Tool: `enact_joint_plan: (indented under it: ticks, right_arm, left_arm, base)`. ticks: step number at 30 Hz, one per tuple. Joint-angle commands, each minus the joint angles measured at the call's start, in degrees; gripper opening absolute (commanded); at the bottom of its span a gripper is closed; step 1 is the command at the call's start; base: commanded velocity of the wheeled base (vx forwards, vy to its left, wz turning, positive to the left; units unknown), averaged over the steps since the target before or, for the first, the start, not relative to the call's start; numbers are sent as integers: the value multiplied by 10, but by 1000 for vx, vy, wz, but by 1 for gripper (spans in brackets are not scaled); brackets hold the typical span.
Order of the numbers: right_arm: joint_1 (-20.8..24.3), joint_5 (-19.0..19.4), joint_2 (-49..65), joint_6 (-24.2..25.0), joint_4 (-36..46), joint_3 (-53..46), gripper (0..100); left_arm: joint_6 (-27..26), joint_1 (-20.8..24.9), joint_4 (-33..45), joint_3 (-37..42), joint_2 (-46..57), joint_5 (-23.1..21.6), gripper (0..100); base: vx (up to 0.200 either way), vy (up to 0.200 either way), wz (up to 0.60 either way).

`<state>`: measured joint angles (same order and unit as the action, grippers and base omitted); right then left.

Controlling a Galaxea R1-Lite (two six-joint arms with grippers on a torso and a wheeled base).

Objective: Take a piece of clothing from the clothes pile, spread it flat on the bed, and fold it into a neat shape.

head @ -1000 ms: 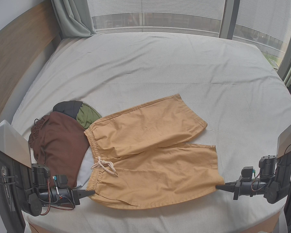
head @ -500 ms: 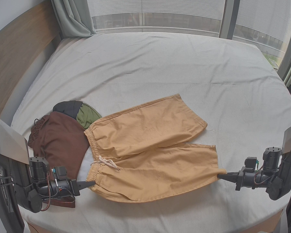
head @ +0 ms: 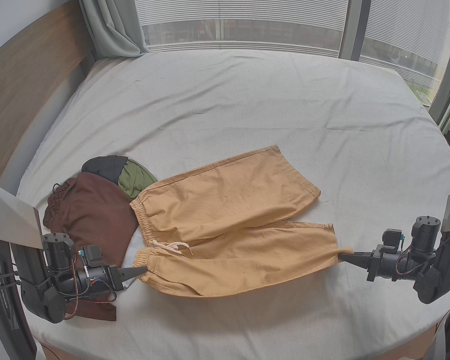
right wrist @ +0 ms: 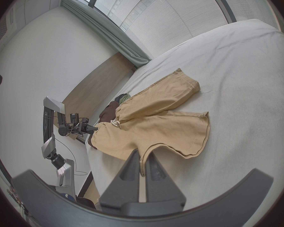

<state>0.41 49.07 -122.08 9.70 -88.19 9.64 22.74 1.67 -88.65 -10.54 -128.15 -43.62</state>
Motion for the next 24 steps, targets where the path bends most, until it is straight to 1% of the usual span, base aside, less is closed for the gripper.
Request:
enact_joint_plan:
  ticks: [1, 11, 18, 24]
  right_arm:
    - [0, 0, 17, 11, -1, 9, 0]
    - [1, -4, 23, 24, -1, 28, 0]
    - [1, -6, 32, 39, -1, 41, 0]
    - [1, -6, 44, 47, -1, 49, 0]
  left_arm:
    - [1, 0, 0, -8, 6, 0, 0]
    - [1, 0, 0, -20, 10, 2, 0]
    - [23, 0, 0, -24, 28, 4, 0]
    - [26, 5, 0, -32, 29, 24, 0]
  base:
    - [0, 0, 0]
    - [0, 0, 0]
    - [0, 0, 0]
    - [0, 0, 0]
